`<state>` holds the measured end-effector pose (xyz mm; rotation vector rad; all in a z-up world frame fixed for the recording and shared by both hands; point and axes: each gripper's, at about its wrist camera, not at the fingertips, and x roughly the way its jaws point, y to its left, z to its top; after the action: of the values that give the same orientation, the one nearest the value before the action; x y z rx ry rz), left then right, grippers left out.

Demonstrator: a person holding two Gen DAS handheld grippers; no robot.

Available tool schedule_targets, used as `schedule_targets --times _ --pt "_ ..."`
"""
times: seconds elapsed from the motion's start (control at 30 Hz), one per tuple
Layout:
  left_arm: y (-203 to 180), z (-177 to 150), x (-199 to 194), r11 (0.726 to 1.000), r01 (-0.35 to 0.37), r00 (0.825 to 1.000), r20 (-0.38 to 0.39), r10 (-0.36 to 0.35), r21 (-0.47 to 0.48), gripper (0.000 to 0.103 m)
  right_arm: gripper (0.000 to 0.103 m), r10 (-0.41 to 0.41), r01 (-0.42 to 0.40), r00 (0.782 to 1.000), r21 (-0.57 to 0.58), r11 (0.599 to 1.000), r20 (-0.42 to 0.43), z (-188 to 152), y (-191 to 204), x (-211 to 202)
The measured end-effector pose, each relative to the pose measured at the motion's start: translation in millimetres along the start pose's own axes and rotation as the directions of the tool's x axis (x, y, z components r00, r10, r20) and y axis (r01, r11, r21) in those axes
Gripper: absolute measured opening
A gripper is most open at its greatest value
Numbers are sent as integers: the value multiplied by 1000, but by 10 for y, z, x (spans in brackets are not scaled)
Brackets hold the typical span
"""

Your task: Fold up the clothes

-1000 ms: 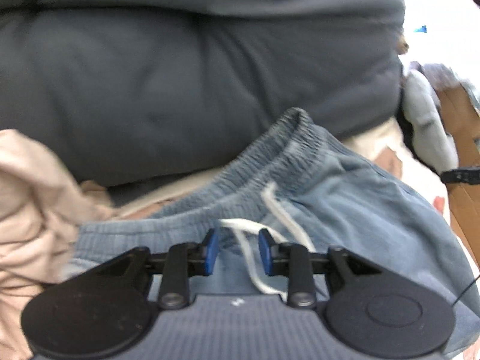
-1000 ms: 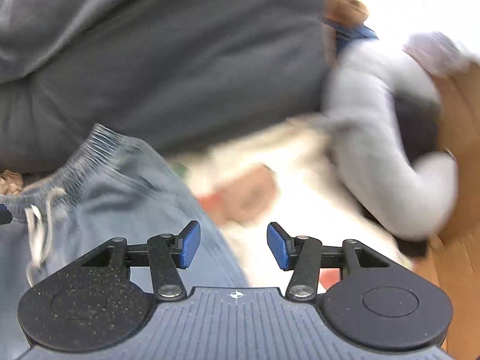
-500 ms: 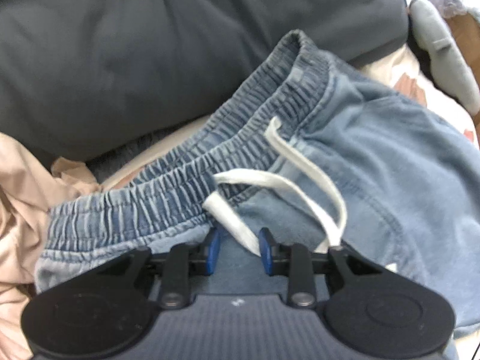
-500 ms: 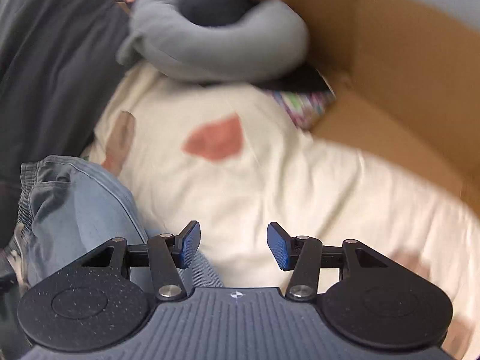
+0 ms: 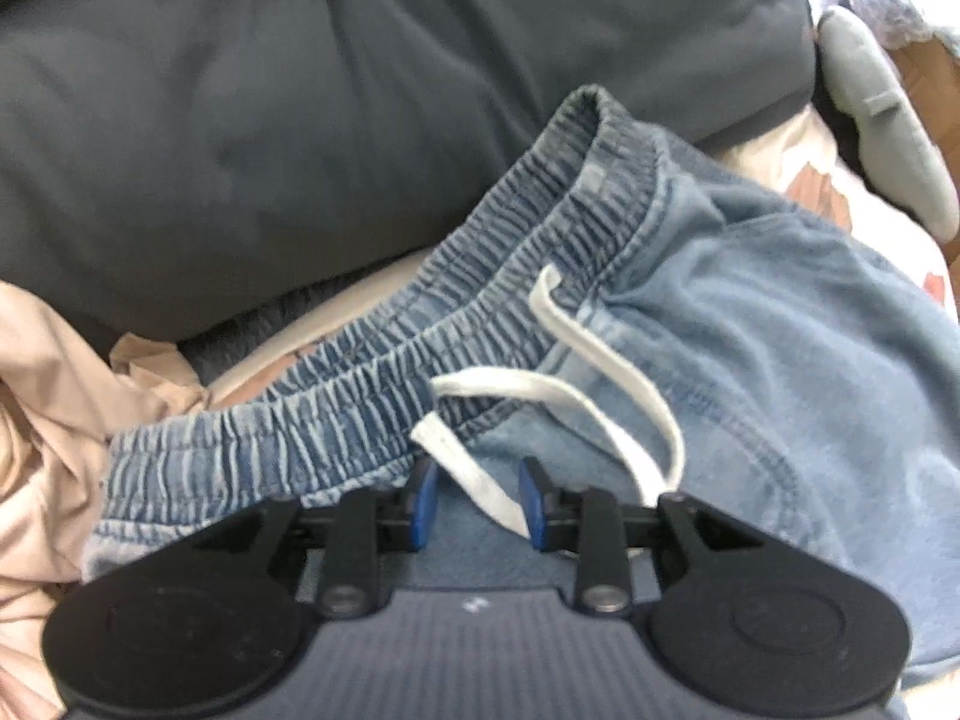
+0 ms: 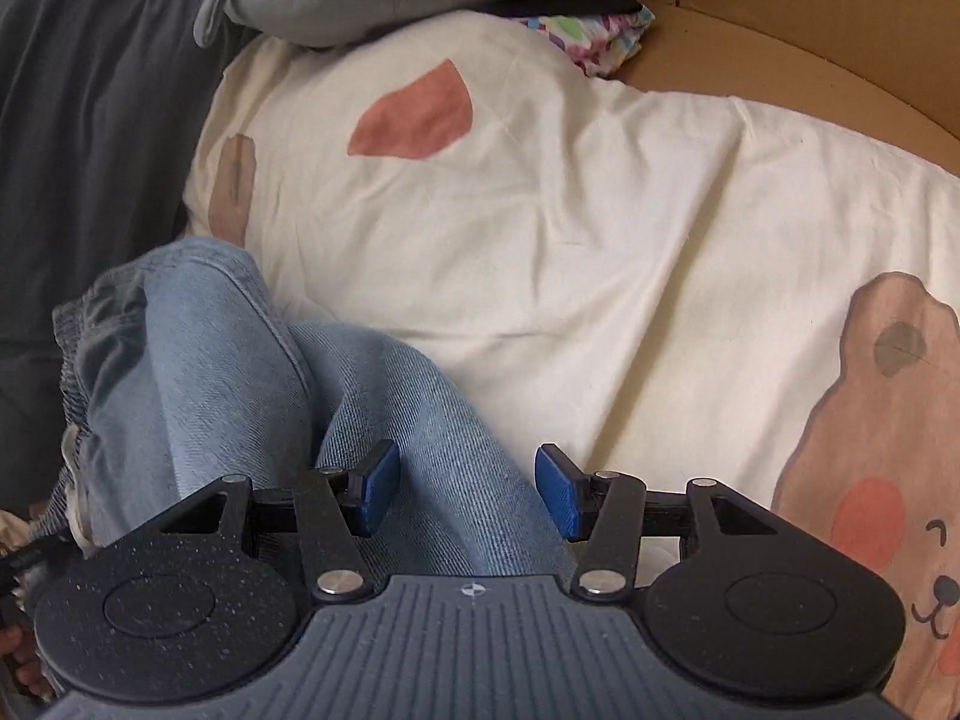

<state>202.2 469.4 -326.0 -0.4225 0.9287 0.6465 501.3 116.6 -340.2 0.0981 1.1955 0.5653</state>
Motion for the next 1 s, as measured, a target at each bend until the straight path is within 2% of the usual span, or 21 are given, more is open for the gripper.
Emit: schedule_targets --times 0.1,0.2,0.23,0.3,0.33,0.4,0.47,0.73,1.0 --pt "-25 16 -123 1000 2 1000 24 -3 29 34 61 -23 23 1000 13 1000 -5 -34 -57 74" --pt "-68 57 -190 999 18 999 43 -20 51 35 58 -18 18 1000 32 999 3 -79 -106 120" --pt "-75 35 -213 998 21 999 49 -24 54 36 52 -15 15 1000 26 1000 5 -88 -95 115" --pt "-121 54 -187 998 34 998 52 -37 57 42 25 4 -4 1000 29 1000 -4 -93 -77 85" --pt "-131 49 -195 997 45 998 42 -48 57 45 22 8 -8 1000 30 1000 -4 -93 -68 54" --pt "-139 36 -195 996 71 997 27 -72 50 45 7 15 -15 1000 25 1000 5 -86 -37 -25" --pt "-156 17 -204 995 83 996 23 -85 57 46 4 25 -26 999 20 999 19 -76 14 -131" --pt "-177 2 -199 989 144 989 25 -144 18 59 3 106 -110 991 47 993 81 -118 269 -595" --pt "-138 39 -252 978 204 977 69 -201 -46 60 3 188 -195 975 58 979 116 -218 580 -863"
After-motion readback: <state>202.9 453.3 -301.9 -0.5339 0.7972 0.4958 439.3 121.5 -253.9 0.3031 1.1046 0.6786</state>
